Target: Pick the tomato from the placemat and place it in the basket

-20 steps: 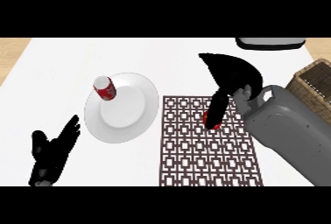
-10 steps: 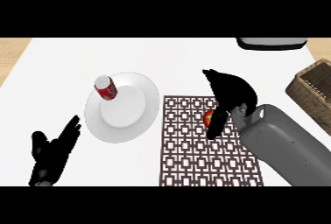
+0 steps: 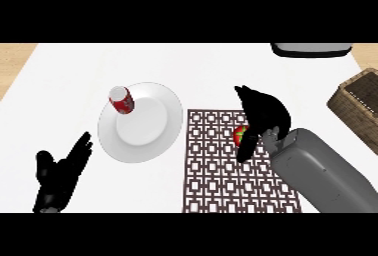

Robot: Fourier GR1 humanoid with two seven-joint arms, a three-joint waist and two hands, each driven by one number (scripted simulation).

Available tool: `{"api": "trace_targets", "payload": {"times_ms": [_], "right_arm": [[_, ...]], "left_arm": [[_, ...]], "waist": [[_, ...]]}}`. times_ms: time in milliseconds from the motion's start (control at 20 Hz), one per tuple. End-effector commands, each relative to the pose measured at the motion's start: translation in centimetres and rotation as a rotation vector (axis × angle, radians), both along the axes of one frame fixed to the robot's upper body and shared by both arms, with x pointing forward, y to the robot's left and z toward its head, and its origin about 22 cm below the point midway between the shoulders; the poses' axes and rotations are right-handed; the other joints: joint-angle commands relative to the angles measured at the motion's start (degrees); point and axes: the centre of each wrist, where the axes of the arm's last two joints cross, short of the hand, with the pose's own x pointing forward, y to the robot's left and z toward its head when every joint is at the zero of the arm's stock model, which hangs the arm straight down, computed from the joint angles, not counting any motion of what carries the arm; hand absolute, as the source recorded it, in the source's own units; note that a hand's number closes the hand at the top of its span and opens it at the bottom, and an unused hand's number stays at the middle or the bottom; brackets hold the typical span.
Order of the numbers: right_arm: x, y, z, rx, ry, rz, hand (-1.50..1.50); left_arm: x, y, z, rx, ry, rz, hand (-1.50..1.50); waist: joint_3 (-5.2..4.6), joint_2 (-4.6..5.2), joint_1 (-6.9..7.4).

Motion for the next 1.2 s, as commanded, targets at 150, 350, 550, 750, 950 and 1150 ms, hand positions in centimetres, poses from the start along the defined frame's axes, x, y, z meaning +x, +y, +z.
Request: {"api": "trace_targets", "payload": {"times_ms": [150,350,550,750,950,1150], "right_arm": [[-0.7,-0.1,-3.4,-0.02,0.009,-0.033,-1.5],[0.1,1.1,-3.0,-0.027,0.031,-0.034,-1.5],[0.3,-0.1,-5.8,-0.093,0.116,-0.061,-1.5],[0.6,0.2,-6.3,-0.109,0.124,-0.08,-1.5],[-0.3,-0.2,-7.0,-0.083,0.114,-0.068,-1.5],[0.7,-0.1,-7.2,-0.078,0.104,-0.058,-1.5]], "left_arm": [[0.3,-0.7,-0.9,-0.003,0.136,0.025,0.0],[0.5,-0.1,-1.8,-0.014,0.149,0.026,0.0],[-2.3,0.2,-2.0,0.005,0.152,0.016,0.0],[-1.3,-0.6,-2.3,-0.001,0.144,0.03,0.0],[-2.5,-1.4,-1.7,-0.023,0.146,0.013,0.0],[-1.0,0.2,-3.1,-0.018,0.15,0.022,0.0]], "waist": [[-0.71,0.55,-0.09],[-0.75,0.63,0.08],[-0.71,0.58,0.69],[-0.74,0.57,0.19],[-0.71,0.39,0.2],[-0.75,0.64,-0.01]]}}
